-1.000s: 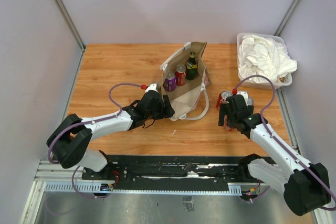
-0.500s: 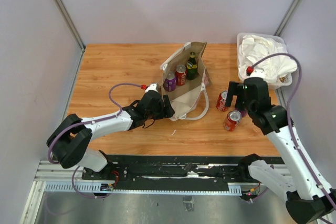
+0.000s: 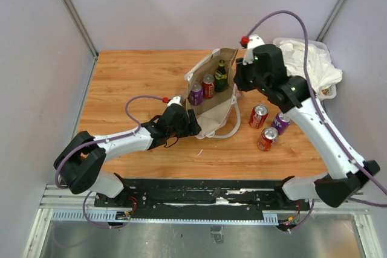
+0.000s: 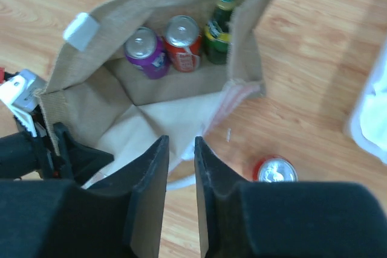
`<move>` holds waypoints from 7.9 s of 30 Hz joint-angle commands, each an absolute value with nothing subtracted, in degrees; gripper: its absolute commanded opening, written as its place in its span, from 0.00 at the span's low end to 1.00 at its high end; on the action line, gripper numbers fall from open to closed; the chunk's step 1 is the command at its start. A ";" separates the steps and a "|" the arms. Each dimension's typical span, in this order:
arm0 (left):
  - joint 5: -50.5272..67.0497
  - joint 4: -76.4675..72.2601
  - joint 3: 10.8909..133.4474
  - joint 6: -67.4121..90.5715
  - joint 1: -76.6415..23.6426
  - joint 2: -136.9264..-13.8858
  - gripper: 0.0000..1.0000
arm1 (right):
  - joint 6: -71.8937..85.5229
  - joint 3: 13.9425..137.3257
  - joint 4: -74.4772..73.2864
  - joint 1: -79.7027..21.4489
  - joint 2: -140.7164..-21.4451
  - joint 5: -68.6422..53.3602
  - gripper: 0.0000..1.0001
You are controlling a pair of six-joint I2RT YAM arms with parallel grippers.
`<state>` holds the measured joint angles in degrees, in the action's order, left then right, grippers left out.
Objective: Take the beverage out of the canvas bag
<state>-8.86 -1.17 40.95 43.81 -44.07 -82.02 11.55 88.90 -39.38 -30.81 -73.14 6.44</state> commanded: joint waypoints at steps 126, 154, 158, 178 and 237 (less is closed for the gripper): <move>-9.10 0.44 41.84 42.49 -44.38 -83.52 0.77 | -4.27 100.79 -25.09 -37.19 -76.09 13.60 0.01; -7.91 -0.07 41.97 43.37 -44.38 -85.24 0.77 | 10.72 68.46 -35.46 -37.78 -51.72 17.97 0.01; -7.96 -0.09 41.61 43.36 -44.38 -84.88 0.77 | 10.44 65.18 -32.15 -37.75 -52.84 18.48 0.00; -8.35 0.74 41.66 43.19 -44.39 -83.54 0.78 | 7.38 47.96 -9.44 -36.43 -56.49 28.77 0.01; -12.30 3.77 43.00 42.96 -44.38 -83.72 0.81 | 8.17 101.74 -31.10 -34.62 -103.14 5.90 0.72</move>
<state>-9.34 0.32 42.48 43.97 -44.07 -83.68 5.65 97.91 -32.45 -36.64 -101.14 4.25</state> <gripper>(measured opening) 0.806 0.703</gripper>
